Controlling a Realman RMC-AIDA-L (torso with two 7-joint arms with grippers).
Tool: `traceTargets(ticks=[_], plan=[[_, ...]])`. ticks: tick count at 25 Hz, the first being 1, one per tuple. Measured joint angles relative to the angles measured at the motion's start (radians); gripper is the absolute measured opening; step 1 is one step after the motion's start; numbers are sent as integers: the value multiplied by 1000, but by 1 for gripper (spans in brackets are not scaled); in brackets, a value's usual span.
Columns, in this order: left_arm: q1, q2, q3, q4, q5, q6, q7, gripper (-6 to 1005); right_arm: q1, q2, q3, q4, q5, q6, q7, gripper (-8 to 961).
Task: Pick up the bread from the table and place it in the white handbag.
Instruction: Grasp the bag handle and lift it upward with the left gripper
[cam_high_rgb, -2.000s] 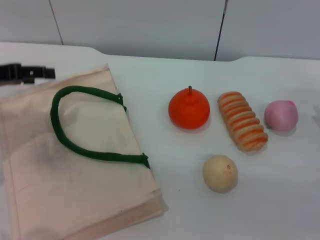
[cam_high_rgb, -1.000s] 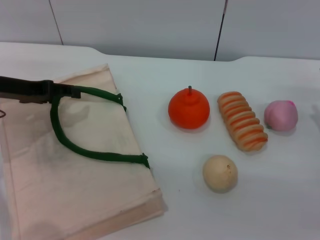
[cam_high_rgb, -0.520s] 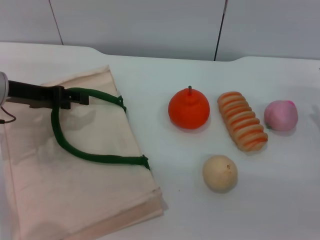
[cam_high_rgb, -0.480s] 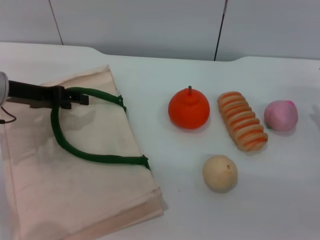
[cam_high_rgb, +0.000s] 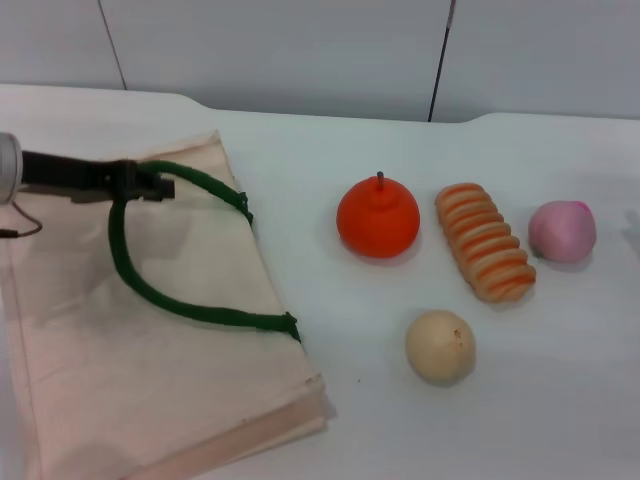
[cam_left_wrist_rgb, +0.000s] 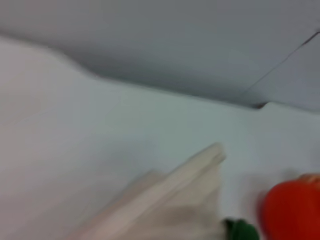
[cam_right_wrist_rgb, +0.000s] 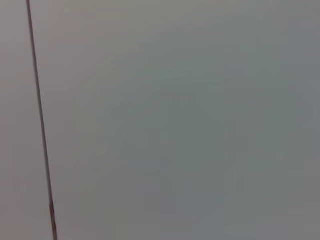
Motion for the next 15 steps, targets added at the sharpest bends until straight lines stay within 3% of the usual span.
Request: traceTargets(ticks=[4,10,15], plan=[[21,9,0,-1,-160,83,116,292,-2,0,0,0,0,0,0,879],[74,40,0,-8,-502,279,266,65,-3,0,11,1,0,0,0,879],[87,61,1,-10,-590,378,284,1,-3,-1,9,-13,-2,0,84,879]])
